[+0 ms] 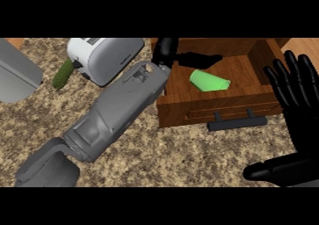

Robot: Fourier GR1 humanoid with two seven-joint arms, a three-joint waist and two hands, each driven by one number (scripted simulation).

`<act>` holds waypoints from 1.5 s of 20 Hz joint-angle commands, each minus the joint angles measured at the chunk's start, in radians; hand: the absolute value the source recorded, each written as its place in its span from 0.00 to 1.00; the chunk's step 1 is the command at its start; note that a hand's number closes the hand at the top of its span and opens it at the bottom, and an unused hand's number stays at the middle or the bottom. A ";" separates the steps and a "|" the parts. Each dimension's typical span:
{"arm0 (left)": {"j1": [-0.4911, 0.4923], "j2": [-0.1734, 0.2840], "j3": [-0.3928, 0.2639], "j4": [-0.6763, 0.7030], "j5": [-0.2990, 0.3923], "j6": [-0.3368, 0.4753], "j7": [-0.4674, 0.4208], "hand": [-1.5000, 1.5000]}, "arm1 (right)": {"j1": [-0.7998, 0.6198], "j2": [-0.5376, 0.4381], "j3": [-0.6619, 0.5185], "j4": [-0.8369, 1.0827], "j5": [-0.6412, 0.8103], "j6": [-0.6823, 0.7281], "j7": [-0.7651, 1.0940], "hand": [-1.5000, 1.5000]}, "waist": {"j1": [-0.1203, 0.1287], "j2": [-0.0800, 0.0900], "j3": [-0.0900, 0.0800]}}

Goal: Pick up the cup, place it into the drawer and close the drawer

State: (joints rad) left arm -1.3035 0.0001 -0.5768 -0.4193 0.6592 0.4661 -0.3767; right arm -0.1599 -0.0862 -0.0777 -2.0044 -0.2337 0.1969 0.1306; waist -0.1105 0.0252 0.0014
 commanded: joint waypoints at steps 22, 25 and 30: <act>0.384 0.261 0.162 -0.589 0.134 -0.023 0.039 0.00 | 0.149 -0.213 -0.050 -0.086 0.072 0.227 -0.013 1.00 | 0.140 -0.037 -0.001; 0.494 0.312 0.166 -0.739 0.137 -0.007 0.075 0.00 | 0.167 -0.215 -0.009 -0.107 0.135 0.226 0.018 1.00 | 0.138 -0.036 -0.001; 0.723 0.415 0.196 -0.929 0.148 -0.053 0.088 0.00 | 0.160 -0.200 0.004 0.003 0.222 0.219 -0.043 1.00 | 0.134 -0.030 -0.001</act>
State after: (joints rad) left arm -0.7214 0.3501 -0.3985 -1.2092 0.8013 0.4199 -0.3127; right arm -0.0164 -0.2729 -0.0676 -2.0634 -0.0630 0.3971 0.1348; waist 0.0274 -0.0078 -0.0002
